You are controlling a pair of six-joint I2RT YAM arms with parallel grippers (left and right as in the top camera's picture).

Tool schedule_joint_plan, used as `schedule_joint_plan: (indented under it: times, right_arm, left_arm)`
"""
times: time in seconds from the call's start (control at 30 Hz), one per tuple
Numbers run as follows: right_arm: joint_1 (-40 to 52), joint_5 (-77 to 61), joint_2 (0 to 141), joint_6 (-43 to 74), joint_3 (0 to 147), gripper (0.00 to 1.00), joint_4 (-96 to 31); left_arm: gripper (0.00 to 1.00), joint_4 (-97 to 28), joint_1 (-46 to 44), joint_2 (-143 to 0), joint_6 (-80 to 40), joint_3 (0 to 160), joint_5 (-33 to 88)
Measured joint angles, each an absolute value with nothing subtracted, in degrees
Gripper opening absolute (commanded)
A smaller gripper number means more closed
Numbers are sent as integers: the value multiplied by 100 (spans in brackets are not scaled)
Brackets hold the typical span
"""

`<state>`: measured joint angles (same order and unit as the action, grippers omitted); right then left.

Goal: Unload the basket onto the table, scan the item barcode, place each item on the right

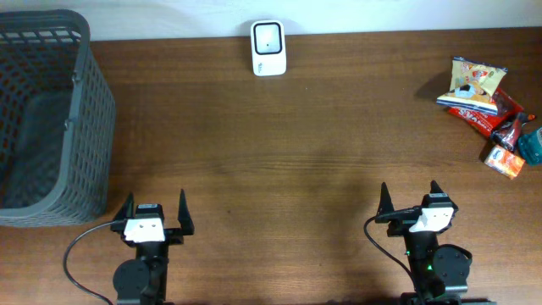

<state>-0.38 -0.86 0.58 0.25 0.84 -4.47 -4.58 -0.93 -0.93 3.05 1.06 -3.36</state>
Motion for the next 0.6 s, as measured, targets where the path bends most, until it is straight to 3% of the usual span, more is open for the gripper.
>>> schedule_joint_plan:
  times: [0.6]
  right_arm:
    - [-38, -86, 58, 30, 84, 99, -447]
  left_arm:
    - [99, -469, 207, -93, 513, 104, -333]
